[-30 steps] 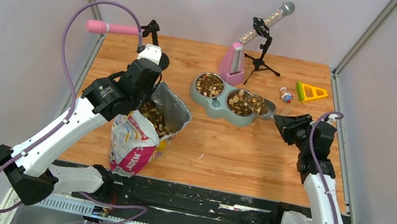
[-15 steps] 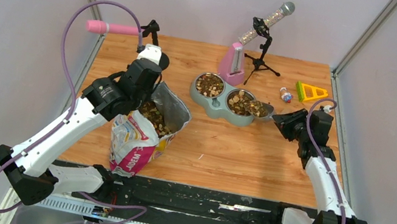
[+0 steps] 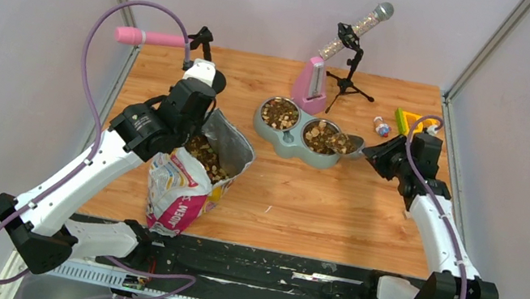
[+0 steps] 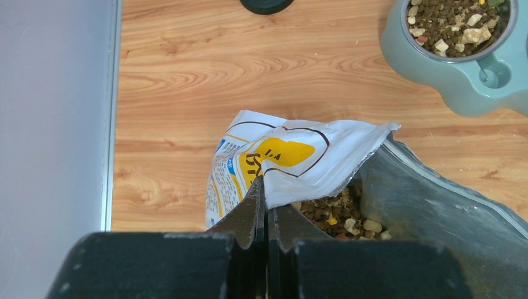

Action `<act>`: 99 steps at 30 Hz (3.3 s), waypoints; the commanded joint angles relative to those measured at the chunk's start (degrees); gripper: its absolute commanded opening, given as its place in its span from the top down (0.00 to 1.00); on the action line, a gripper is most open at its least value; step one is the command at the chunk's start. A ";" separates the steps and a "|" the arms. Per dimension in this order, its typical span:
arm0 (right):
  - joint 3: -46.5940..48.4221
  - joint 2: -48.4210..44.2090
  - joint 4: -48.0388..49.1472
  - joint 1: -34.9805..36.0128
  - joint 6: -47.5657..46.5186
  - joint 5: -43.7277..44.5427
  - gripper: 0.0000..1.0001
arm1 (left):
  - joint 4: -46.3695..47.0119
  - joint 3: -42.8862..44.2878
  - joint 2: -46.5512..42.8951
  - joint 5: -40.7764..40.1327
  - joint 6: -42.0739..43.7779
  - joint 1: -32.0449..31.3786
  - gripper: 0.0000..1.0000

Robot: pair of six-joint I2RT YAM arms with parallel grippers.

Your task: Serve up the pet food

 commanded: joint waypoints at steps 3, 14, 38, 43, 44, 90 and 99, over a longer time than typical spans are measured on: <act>5.28 0.66 -1.08 3.66 -3.16 5.40 1.00 | 10.74 2.95 -2.66 -3.54 0.22 0.01 1.00; 11.15 4.77 -3.43 11.23 -4.79 15.74 1.00 | 10.82 2.93 -2.76 -3.84 0.39 0.00 1.00; 19.76 8.87 -11.80 17.69 -8.57 25.97 1.00 | 10.82 2.89 -2.63 -4.43 0.75 0.00 1.00; 19.84 9.19 -12.73 17.76 -8.91 27.11 1.00 | 10.82 2.93 -2.59 -4.28 0.67 0.00 1.00; 19.92 9.29 -12.77 17.70 -8.93 27.12 1.00 | 10.80 2.89 -2.63 -4.25 0.66 0.00 1.00; 31.95 16.26 -21.13 23.14 -15.14 33.07 1.00 | 10.79 2.99 -3.34 -4.18 0.57 0.00 1.00; 34.63 17.70 -24.41 23.14 -17.07 33.75 1.00 | 10.84 2.99 -3.18 -4.23 0.72 -0.02 1.00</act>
